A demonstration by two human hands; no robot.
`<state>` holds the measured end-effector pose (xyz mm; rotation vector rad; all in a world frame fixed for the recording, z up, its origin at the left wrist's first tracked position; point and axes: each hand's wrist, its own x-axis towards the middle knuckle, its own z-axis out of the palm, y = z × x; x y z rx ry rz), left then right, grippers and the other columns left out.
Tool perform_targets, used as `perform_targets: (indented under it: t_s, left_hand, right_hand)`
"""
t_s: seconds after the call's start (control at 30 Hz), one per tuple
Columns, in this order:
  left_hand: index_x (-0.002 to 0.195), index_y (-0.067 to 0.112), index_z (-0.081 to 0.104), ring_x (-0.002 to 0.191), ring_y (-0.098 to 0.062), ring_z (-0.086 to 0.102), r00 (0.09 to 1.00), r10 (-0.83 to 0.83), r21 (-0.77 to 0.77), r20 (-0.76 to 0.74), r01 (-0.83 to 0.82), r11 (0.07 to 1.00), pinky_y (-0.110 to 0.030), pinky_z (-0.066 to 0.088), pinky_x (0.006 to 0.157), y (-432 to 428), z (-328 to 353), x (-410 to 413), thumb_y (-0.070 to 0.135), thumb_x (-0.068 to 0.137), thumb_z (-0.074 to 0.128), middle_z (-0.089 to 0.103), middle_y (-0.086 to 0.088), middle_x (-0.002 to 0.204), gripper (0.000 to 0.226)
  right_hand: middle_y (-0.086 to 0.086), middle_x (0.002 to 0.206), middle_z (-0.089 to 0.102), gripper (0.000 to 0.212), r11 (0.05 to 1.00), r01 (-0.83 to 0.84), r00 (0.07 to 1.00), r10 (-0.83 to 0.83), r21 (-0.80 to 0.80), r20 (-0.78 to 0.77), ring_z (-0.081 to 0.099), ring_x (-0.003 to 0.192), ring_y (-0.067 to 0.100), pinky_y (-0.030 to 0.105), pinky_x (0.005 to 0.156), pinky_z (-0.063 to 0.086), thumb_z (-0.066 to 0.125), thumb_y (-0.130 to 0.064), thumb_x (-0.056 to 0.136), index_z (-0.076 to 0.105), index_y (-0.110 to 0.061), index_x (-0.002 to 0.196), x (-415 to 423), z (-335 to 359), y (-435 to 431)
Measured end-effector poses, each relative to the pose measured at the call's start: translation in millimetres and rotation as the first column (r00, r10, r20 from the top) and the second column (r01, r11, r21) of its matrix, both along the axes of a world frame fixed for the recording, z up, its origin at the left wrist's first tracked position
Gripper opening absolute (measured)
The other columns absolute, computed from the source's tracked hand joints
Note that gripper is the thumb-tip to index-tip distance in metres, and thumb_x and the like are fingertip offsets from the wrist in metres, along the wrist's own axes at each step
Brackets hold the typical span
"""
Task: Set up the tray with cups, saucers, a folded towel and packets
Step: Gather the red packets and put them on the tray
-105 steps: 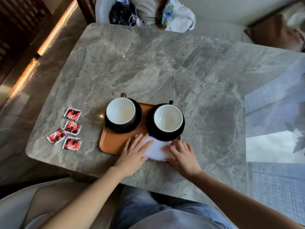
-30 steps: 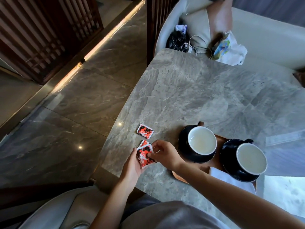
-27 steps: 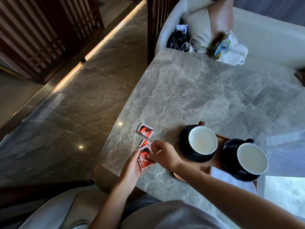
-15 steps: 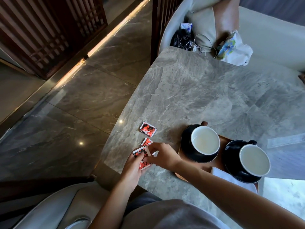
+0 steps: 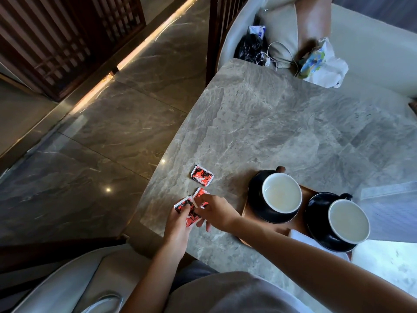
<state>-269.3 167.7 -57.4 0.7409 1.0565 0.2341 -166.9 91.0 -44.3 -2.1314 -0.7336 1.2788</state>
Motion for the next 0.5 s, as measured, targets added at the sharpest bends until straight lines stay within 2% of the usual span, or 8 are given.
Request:
perform_targets:
  t_s: [0.07,0.13,0.2,0.27,0.37,0.5]
  left_hand:
    - [0.106,0.007,0.057,0.093,-0.028,0.064,0.994,0.110,-0.097,-0.005,-0.110,0.989,-0.038,0.051,0.079,6,-3,-1,0.008,0.095,0.046,0.066,-0.014,0.099,0.016]
    - [0.116,0.004,0.053,0.097,-0.031,0.065,0.982,0.188,-0.180,-0.009,-0.187,0.966,-0.039,0.053,0.079,13,-7,-5,0.007,0.095,0.045,0.068,-0.015,0.102,0.022]
    - [0.107,0.006,0.054,0.082,-0.025,0.072,0.979,0.203,-0.201,0.012,-0.197,0.960,-0.036,0.059,0.066,18,-7,-9,0.007,0.096,0.043,0.075,-0.010,0.087,0.015]
    - [0.098,0.008,0.054,0.071,-0.023,0.074,0.979,0.202,-0.208,0.018,-0.194,0.959,-0.032,0.060,0.059,21,-7,-12,0.007,0.097,0.042,0.076,-0.008,0.078,0.012]
    - [0.095,0.010,0.056,0.072,-0.022,0.074,0.981,0.192,-0.201,0.026,-0.184,0.962,-0.036,0.060,0.063,21,-8,-17,0.007,0.097,0.042,0.074,-0.010,0.086,0.014]
    - [0.094,0.013,0.056,0.071,-0.021,0.074,0.984,0.180,-0.175,0.013,-0.174,0.969,-0.038,0.053,0.071,20,-7,-21,0.007,0.097,0.043,0.074,-0.007,0.086,0.015]
  right_hand:
    - [-0.006,0.065,0.072,0.011,1.000,0.011,1.000,-0.011,-0.011,0.000,0.066,0.050,0.012,0.031,0.069,0.054,0.047,-0.037,0.088,0.055,-0.030,0.089,5,1,4]
    - [-0.001,0.074,0.074,0.013,0.999,0.036,0.994,-0.035,-0.011,0.105,0.070,0.065,0.019,0.034,0.072,0.055,0.050,-0.039,0.087,0.056,-0.028,0.089,16,0,8]
    - [0.003,0.091,0.073,0.016,0.997,0.060,0.964,-0.045,-0.049,0.260,0.068,0.085,0.025,0.036,0.077,0.054,0.055,-0.038,0.085,0.059,-0.027,0.095,30,-3,9]
    - [0.001,0.101,0.068,0.021,0.993,0.078,0.950,-0.048,-0.084,0.307,0.064,0.094,0.025,0.036,0.081,0.052,0.059,-0.038,0.083,0.060,-0.027,0.101,39,-9,8]
    - [0.000,0.115,0.056,0.039,0.994,-0.038,0.937,0.071,-0.104,0.343,0.056,0.109,0.021,0.039,0.088,0.050,0.065,-0.035,0.081,0.052,-0.027,0.117,37,-21,6]
    - [0.002,0.119,0.049,0.059,0.977,-0.159,0.843,0.209,-0.141,0.495,0.044,0.116,0.023,0.040,0.081,0.049,0.068,-0.037,0.079,0.039,-0.026,0.130,23,-35,4]
